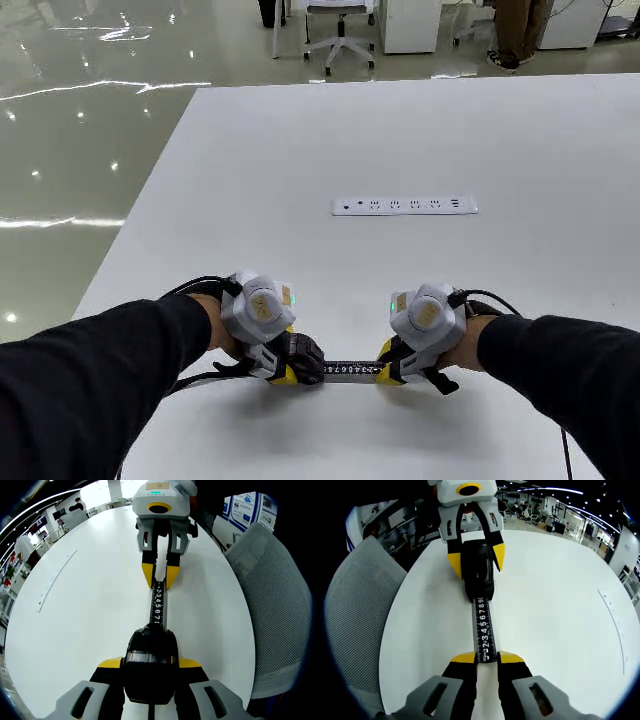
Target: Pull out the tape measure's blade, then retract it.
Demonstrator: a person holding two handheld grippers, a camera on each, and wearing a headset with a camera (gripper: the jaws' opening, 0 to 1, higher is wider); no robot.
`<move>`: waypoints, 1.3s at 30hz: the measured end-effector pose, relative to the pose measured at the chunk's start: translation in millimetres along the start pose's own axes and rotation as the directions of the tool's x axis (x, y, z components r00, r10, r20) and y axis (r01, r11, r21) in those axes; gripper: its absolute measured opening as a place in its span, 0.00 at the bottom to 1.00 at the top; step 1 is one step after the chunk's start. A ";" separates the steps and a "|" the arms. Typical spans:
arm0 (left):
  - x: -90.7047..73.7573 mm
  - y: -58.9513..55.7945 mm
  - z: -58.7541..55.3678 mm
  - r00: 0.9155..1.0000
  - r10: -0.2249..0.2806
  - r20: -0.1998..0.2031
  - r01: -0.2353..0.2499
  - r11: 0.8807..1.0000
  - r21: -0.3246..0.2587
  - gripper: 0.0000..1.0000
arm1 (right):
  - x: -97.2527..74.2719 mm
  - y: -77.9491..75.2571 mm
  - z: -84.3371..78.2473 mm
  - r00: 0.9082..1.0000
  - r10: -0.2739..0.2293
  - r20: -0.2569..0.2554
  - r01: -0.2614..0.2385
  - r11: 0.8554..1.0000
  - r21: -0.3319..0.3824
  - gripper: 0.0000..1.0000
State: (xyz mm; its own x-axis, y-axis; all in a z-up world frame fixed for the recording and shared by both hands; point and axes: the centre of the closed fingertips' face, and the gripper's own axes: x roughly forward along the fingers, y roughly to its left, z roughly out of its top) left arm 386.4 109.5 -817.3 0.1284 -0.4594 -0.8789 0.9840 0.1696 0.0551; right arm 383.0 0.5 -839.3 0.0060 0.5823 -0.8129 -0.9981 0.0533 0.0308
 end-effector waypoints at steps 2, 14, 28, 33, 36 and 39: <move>0.1 -0.3 0.1 1.000 0.001 0.000 -0.001 1.000 -0.003 0.35 | -2.3 0.1 -3.0 1.000 0.002 0.002 -0.002 1.000 0.008 0.10; 0.3 -0.9 0.4 1.000 0.004 0.000 -0.004 1.000 0.000 0.35 | -12.4 0.7 -15.2 1.000 0.005 0.010 -0.005 1.000 0.027 0.10; 1.4 0.3 1.0 1.000 0.006 0.009 -0.005 1.000 -0.017 0.35 | -29.4 -3.0 -38.5 1.000 -0.016 0.025 0.015 0.999 0.050 0.10; 1.5 0.0 0.9 1.000 0.007 0.009 -0.007 1.000 -0.018 0.35 | -31.4 -2.9 -41.6 1.000 -0.018 0.024 0.017 0.999 0.049 0.10; 1.6 0.0 1.2 1.000 0.011 0.013 -0.011 1.000 -0.023 0.35 | -34.2 -3.9 -46.0 1.000 -0.021 0.021 0.020 0.998 0.053 0.10; 1.7 -0.1 1.7 1.000 0.014 0.016 -0.013 1.000 -0.026 0.35 | -37.4 -4.4 -50.2 1.000 -0.024 0.019 0.023 0.998 0.054 0.10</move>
State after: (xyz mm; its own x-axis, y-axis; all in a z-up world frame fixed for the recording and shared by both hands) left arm 386.7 107.2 -818.0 0.1440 -0.4712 -0.8702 0.9787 0.1980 0.0547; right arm 384.1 -62.3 -838.2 0.0312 0.5960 -0.8024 -0.9930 0.1101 0.0431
